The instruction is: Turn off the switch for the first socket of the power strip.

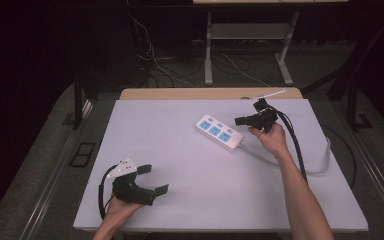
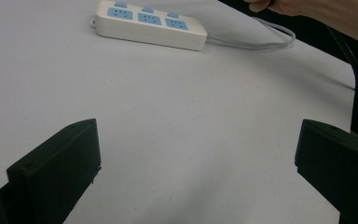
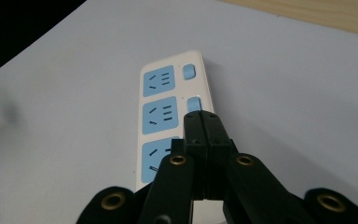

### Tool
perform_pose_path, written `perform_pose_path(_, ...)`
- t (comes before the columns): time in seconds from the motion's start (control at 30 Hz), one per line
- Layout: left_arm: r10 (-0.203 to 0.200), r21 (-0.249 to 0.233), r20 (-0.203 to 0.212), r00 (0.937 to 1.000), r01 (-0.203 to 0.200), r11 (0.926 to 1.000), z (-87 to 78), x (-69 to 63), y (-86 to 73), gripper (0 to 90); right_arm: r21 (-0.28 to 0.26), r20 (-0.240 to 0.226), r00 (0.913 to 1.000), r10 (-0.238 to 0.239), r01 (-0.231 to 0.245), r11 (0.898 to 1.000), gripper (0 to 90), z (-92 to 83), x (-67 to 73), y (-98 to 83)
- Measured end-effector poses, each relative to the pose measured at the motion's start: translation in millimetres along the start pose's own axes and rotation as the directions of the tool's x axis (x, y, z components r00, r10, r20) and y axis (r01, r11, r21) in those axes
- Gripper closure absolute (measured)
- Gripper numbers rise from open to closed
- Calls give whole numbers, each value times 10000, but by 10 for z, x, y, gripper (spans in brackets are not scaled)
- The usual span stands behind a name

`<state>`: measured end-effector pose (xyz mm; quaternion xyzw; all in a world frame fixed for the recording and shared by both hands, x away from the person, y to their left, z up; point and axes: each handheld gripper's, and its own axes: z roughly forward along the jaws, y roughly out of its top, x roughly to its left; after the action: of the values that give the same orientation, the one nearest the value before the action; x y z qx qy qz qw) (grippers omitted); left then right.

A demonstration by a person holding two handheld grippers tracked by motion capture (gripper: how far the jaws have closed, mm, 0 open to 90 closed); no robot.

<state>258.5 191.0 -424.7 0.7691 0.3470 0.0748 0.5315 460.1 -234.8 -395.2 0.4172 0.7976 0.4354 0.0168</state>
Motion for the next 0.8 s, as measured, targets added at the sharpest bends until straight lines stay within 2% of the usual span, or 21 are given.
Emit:
perform_pose_path(0.33,12,-27,57,10000,-12,10000,2,-16,5,0,-82,280,9995,-145,148,9999,900,-333,88,-30)
perform_pose_path(0.57,15,-36,86,10000,-15,10000,14,-23,7,0,-158,376,9991,-180,186,9997,897,-486,110,-100)
perform_pose_path(0.67,12,-24,103,9999,-12,10000,18,-22,8,0,-264,415,9991,-109,120,9996,821,-568,123,-137)
perform_pose_path(0.7,11,-14,111,9999,-11,10000,20,-20,8,0,-377,495,9988,-33,52,9993,732,-623,138,-163)
perform_pose_path(0.73,-5,-19,120,9999,5,10000,23,-21,8,0,-377,495,9988,-33,52,9993,732,-623,138,-163)
perform_pose_path(0.77,-16,-21,131,9999,16,10000,25,-22,9,0,-455,561,9984,67,-42,9990,640,-670,154,-187)
perform_pose_path(0.8,-23,-25,138,9999,23,10000,28,-24,10,0,-455,561,9984,67,-42,9990,640,-670,154,-187)
